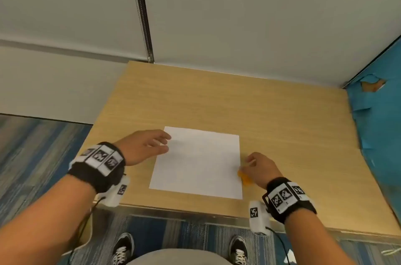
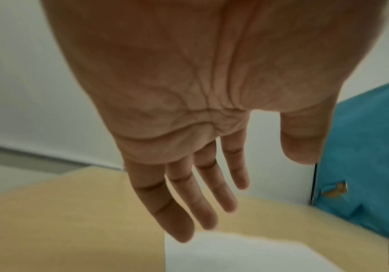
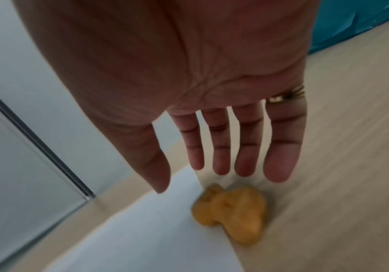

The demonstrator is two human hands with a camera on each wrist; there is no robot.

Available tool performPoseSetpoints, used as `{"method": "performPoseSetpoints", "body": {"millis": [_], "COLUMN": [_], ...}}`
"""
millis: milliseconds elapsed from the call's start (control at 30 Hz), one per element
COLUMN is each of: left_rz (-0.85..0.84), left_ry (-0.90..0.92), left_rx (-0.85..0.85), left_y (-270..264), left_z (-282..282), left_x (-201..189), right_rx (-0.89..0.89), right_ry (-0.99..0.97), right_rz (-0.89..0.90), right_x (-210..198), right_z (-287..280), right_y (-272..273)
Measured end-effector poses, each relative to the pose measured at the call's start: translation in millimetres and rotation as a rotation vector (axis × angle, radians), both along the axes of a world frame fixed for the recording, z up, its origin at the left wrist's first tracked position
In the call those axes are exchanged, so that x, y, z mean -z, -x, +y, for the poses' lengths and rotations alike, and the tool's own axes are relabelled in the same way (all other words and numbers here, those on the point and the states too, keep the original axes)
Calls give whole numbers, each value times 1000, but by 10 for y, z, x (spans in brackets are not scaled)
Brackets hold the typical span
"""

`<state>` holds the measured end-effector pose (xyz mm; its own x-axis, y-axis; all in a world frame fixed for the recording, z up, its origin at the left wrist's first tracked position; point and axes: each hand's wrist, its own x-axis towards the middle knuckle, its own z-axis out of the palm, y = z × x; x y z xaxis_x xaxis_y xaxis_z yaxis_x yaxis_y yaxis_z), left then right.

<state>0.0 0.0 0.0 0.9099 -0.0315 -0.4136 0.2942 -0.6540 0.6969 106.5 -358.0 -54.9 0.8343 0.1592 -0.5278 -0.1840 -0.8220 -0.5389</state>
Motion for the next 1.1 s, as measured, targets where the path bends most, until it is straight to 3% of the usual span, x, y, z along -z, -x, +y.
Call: {"method": "performPoseSetpoints", "body": {"millis": [133, 333, 433, 667, 967, 1100], "left_rz": [101, 263, 280, 135, 76, 102], "left_ry": [-268, -541, -616, -742, -788, -747], "left_rx": [150, 314, 337, 342, 467, 456], "left_y": [-196, -210, -205, -98, -65, -45], "left_z": [-208, -292, -262, -293, -307, -338], "left_x": [300, 605, 679, 785, 859, 881], "right_rx": [-64, -135, -94, 69, -109, -75], "right_ry": [169, 311, 242, -66, -220, -359], "right_rz": [13, -134, -126, -172, -104, 6], "right_x": [161, 209, 225, 144, 244, 344], "right_z": [43, 99, 66, 55, 259, 278], "right_y": [21, 80, 96, 73, 1, -51]}}
